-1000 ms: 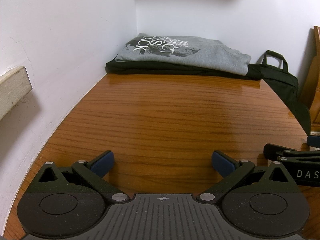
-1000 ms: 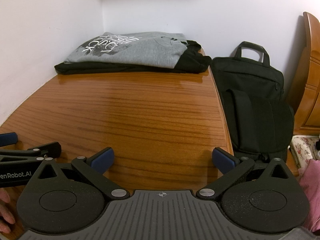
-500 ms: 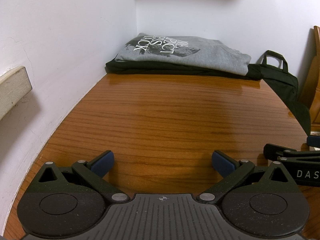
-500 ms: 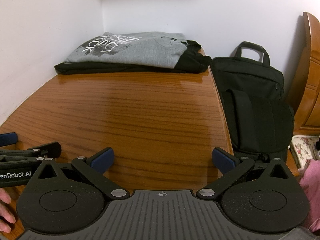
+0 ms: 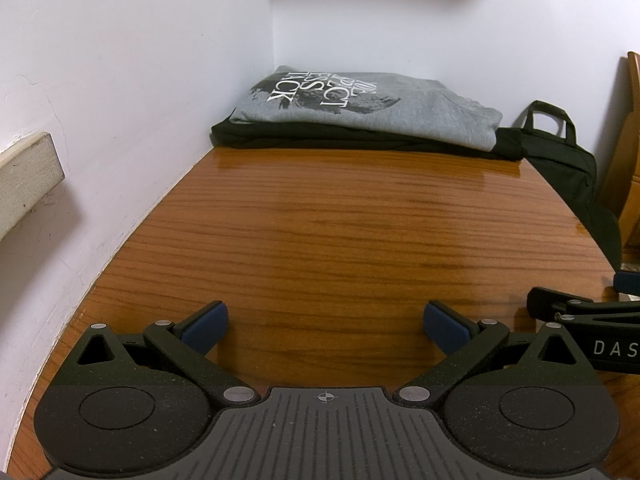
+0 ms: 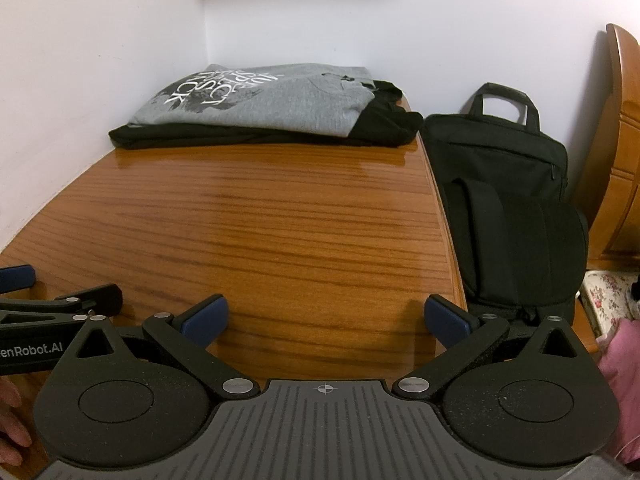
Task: Fold clothes
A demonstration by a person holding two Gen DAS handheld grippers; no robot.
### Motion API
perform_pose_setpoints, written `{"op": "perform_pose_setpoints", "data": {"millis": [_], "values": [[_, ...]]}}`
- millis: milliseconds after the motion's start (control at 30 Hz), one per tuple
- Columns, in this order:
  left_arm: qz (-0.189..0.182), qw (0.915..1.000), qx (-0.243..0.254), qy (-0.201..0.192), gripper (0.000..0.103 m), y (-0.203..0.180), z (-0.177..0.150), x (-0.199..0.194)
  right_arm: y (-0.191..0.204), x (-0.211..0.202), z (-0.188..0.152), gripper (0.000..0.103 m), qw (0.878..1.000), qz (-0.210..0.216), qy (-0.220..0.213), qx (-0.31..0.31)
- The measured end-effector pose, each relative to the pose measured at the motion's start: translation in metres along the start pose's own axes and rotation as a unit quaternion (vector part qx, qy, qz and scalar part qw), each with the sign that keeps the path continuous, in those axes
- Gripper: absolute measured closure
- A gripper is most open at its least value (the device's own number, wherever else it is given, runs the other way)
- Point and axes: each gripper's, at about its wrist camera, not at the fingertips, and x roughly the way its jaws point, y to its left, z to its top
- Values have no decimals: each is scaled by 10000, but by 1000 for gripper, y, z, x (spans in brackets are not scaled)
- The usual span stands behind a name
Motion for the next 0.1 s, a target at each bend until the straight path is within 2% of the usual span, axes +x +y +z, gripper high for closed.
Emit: {"op": "perform_pose_setpoints", "data": {"millis": [100], "values": [[0,10000,0,0,0,0,0,0,0,0,0,0,10000,-2,0,1]]}}
